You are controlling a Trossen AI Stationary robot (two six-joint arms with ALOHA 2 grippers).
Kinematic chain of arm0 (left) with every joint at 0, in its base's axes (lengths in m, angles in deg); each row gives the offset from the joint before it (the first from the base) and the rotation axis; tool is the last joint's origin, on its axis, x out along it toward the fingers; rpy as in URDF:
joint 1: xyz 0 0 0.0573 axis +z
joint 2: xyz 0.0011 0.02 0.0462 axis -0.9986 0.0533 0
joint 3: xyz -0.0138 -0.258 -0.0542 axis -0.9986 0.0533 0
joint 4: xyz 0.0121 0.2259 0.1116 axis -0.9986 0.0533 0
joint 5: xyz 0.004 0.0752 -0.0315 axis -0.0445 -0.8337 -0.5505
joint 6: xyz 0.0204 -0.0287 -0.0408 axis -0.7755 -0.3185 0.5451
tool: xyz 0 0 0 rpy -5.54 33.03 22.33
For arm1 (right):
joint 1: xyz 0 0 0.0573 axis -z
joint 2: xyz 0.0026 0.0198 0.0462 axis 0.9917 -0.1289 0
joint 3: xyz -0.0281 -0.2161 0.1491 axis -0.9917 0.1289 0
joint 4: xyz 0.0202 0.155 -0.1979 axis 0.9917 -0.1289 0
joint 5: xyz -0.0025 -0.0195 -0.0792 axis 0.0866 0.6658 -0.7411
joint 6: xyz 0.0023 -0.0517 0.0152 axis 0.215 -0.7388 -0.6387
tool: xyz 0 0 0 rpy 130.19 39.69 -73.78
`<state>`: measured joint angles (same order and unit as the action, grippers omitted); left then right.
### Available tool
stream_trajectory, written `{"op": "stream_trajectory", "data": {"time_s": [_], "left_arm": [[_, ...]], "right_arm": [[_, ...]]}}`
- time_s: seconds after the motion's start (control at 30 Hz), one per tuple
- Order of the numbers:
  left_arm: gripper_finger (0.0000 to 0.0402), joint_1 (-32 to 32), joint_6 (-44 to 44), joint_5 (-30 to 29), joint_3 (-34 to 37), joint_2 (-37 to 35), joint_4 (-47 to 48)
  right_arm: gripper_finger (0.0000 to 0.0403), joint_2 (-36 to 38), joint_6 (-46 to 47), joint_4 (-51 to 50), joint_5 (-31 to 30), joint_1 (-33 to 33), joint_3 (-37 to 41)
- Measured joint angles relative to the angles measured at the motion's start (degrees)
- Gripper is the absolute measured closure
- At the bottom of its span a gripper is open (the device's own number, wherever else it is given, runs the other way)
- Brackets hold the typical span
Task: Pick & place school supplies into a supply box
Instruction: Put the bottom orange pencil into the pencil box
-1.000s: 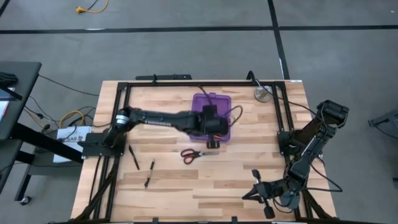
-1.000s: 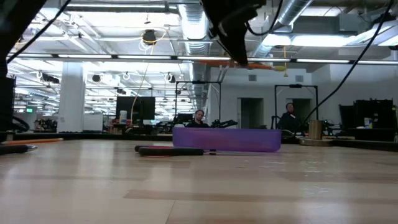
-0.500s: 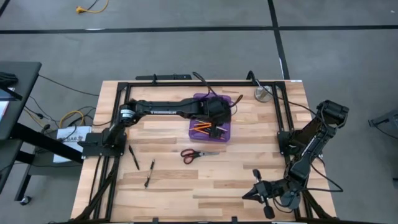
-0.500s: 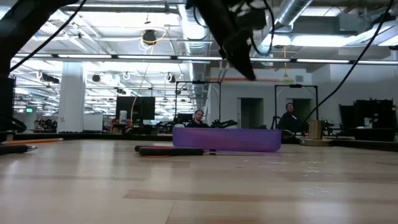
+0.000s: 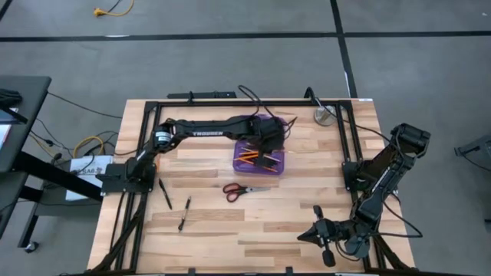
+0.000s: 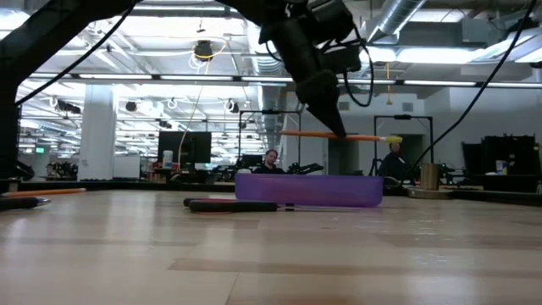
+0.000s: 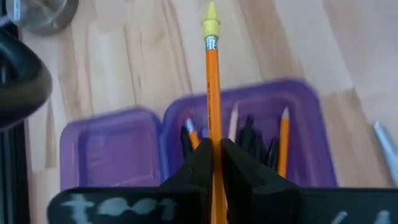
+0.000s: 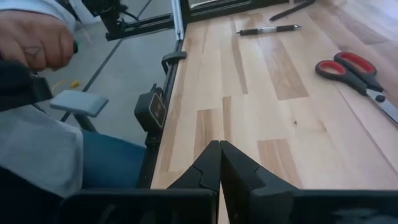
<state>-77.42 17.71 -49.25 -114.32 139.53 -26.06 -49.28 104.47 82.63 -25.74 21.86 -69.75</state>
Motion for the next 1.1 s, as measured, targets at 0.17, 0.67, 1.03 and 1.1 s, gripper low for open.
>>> {"op": "stream_trajectory", "data": {"time_s": [0.17, 0.67, 1.03, 1.1], "left_arm": [[0.0397, 1.62, -0.04, 2.29, 0.0, -0.02, 3.04], [0.0397, 3.64, 2.99, 3.23, 9.8, -0.52, 0.02], [0.0364, 3.99, 5.45, 2.27, 10.29, -0.52, -1.85], [0.0352, 4.04, 5.53, 2.31, 10.29, -0.52, -1.81]], "right_arm": [[0.0403, 0.0, 0.02, -0.78, -0.08, 0.0, 0.0], [0.0403, 0.0, 5.13, -6.75, 0.05, 0.0, 0.0], [0.0403, 0.0, 6.6, -7.32, 0.07, 0.0, 0.0], [0.0403, 0.0, 6.62, -7.31, 0.07, 0.0, 0.0]]}}
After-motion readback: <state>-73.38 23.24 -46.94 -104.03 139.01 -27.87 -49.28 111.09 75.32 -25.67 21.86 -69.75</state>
